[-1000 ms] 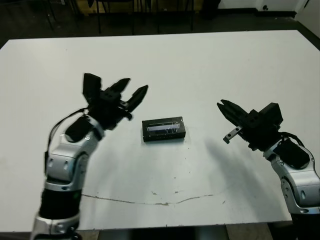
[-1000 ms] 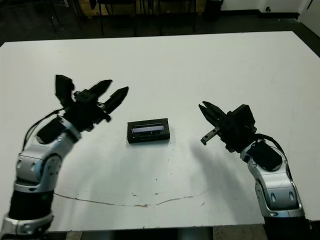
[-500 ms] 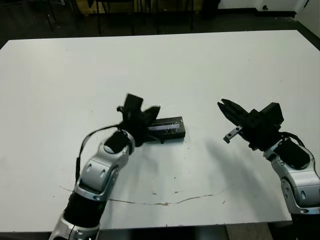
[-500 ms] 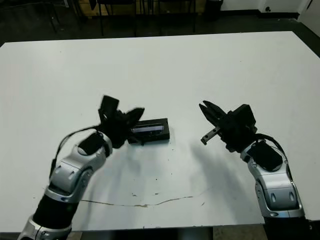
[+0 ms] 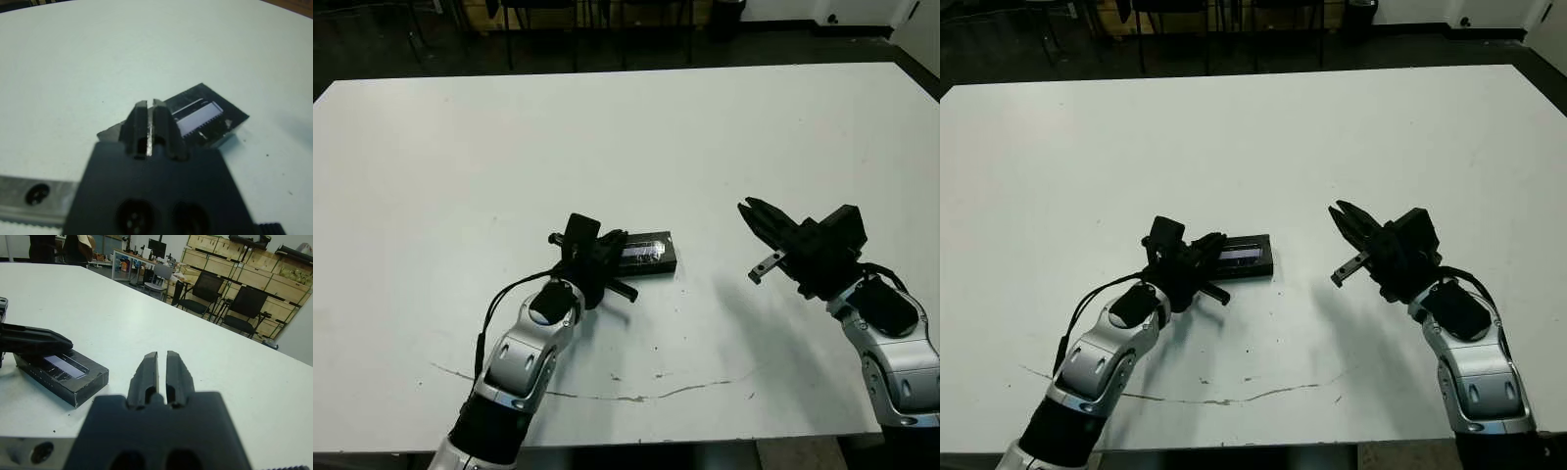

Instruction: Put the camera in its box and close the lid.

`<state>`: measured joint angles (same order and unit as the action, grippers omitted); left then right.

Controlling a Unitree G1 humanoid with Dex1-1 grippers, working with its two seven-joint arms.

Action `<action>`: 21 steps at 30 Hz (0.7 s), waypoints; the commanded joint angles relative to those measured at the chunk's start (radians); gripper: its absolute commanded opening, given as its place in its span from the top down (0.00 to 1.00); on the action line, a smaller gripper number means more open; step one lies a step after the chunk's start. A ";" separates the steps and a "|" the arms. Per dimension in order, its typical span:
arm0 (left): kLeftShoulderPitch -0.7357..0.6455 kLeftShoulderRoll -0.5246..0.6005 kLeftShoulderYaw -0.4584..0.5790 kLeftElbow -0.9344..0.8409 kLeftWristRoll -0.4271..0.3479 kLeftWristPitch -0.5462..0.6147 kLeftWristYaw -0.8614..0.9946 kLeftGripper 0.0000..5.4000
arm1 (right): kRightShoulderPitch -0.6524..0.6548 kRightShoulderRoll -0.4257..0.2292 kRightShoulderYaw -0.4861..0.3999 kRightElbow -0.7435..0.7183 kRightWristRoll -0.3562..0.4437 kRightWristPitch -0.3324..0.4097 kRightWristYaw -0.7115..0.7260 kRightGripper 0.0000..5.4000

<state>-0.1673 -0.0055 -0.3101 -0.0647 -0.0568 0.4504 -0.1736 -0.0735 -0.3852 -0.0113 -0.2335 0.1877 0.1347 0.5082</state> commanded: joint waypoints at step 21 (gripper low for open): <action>0.147 0.108 0.195 -0.288 -0.118 -0.140 -0.128 1.00 | 0.009 0.004 0.004 -0.002 0.005 0.010 -0.009 1.00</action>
<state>-0.0261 0.0767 -0.1510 -0.3344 -0.1707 0.3293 -0.2989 -0.0705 -0.3833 -0.0063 -0.2479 0.1896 0.1437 0.4974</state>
